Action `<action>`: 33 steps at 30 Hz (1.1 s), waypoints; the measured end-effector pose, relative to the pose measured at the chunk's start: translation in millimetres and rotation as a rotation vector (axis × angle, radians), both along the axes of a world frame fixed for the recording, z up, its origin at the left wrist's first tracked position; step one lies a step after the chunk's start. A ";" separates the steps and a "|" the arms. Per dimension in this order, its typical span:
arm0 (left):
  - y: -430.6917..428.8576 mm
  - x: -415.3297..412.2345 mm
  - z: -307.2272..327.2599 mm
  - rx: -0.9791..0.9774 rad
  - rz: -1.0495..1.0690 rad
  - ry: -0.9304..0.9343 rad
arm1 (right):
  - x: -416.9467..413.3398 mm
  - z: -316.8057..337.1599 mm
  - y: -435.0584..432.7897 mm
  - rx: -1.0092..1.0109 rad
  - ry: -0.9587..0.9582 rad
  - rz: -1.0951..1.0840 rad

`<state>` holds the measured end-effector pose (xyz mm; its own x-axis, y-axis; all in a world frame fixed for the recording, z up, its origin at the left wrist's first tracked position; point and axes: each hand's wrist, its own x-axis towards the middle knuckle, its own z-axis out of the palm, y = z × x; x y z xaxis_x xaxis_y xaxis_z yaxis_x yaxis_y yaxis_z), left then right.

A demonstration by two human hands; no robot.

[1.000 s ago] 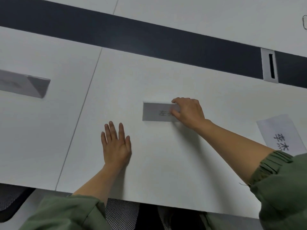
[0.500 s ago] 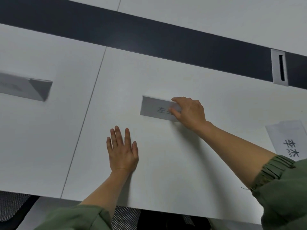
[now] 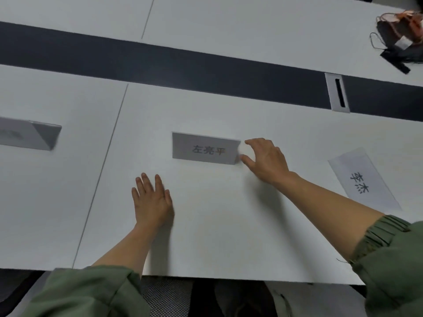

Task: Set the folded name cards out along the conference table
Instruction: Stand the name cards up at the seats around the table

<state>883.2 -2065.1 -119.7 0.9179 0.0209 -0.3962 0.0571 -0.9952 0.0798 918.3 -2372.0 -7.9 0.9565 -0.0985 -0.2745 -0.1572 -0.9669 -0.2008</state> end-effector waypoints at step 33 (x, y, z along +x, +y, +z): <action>-467.4 -109.2 115.5 -0.205 -0.625 -0.129 | -338.7 8.2 -469.1 0.099 0.140 -0.571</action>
